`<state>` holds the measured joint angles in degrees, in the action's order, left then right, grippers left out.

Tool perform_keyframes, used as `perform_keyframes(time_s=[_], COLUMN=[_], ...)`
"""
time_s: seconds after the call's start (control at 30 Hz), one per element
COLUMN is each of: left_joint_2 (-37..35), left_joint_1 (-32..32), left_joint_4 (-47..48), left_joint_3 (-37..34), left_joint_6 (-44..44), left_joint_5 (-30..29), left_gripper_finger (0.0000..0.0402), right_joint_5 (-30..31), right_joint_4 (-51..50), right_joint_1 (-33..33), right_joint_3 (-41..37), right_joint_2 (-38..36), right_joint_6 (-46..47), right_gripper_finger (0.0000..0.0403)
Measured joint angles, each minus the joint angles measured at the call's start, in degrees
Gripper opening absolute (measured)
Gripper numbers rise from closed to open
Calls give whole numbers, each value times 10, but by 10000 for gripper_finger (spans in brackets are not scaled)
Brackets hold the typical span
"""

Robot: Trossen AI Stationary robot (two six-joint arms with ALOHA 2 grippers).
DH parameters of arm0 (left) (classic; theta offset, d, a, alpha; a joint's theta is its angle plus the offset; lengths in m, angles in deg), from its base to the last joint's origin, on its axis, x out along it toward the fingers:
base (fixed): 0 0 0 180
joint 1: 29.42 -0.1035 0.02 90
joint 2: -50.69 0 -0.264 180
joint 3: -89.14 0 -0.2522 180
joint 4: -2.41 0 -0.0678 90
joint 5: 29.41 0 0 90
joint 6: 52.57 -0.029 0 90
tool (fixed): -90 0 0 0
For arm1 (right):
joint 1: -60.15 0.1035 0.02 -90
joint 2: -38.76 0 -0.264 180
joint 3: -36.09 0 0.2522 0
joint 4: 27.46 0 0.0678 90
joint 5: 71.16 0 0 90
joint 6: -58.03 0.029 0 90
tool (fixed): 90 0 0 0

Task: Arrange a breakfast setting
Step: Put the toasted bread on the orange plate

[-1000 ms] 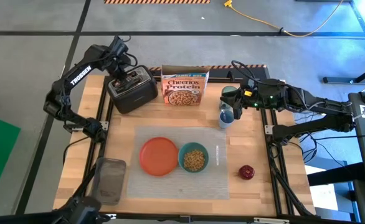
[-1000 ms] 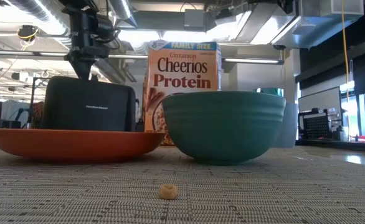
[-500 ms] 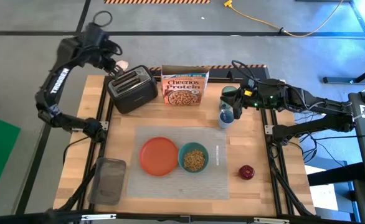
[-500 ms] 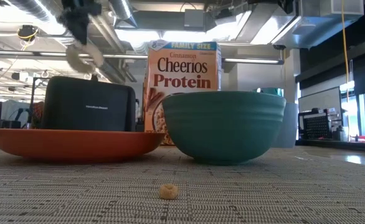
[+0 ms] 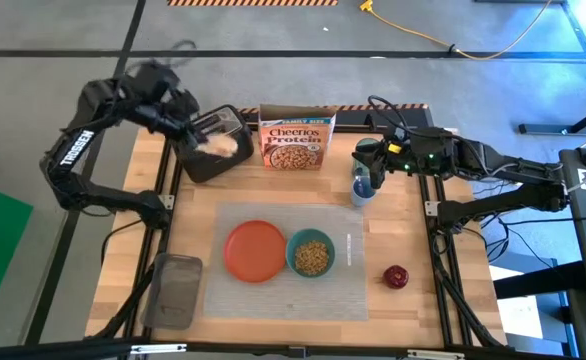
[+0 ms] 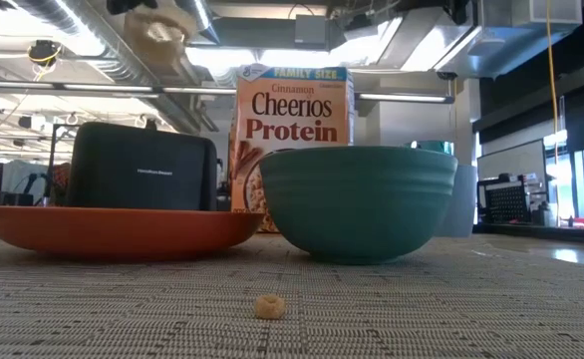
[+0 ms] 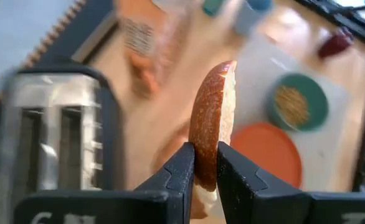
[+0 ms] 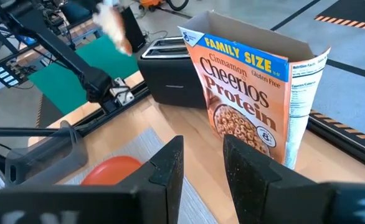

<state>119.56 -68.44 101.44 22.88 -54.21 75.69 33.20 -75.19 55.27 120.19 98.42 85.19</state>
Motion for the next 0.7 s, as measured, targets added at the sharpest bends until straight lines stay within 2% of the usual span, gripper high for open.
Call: perform_keyframes(time_s=[0.2,0.4,0.53,0.7], left_joint_2=[-3,-3,-2,-2], left_joint_1=[157,294,360,413], left_joint_4=[-40,-193,-308,-401], left_joint_3=[-89,-219,-308,-408], left_joint_6=[94,182,241,318], left_joint_5=[-69,-75,-75,-86], left_gripper_finger=[54,54,54,54], right_joint_5=[-15,-19,-19,-20], right_joint_4=[1,-2,-5,-4], right_joint_1=[0,0,0,0], right_joint_3=[0,0,0,0], right_joint_2=[11,14,14,14], right_joint_6=[0,9,9,9], right_gripper_finger=[103,103,103,103])
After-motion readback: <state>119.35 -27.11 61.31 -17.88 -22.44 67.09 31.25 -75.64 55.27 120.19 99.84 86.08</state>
